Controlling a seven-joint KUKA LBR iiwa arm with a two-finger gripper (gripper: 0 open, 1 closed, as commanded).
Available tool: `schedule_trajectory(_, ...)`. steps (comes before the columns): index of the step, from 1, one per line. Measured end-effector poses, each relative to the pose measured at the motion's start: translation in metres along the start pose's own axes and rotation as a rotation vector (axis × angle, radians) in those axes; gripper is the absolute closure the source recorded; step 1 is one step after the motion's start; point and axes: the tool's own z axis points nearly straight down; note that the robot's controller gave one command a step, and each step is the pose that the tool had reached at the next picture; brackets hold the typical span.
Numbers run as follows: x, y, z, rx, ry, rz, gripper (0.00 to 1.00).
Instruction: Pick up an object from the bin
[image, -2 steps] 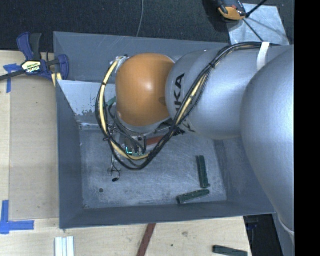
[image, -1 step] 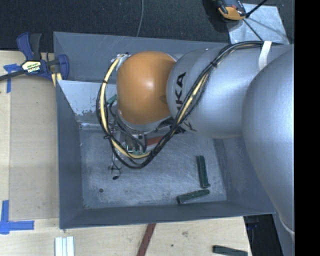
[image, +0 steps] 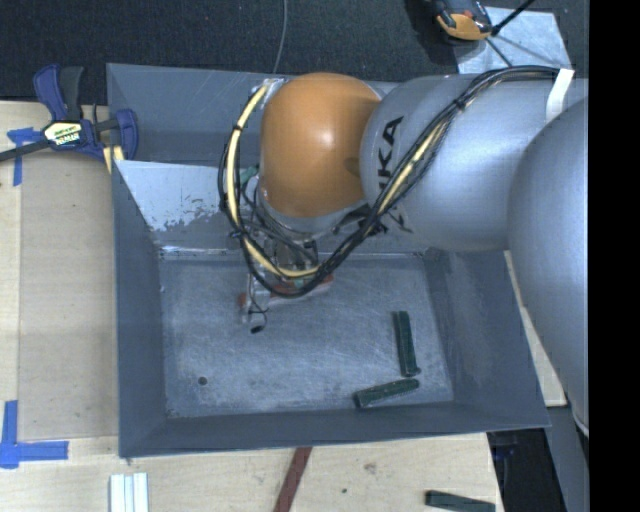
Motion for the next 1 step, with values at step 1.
schedule_trajectory(1,0.0099,-0.0633,-0.0171,0.003,0.001,-0.029,0.00)
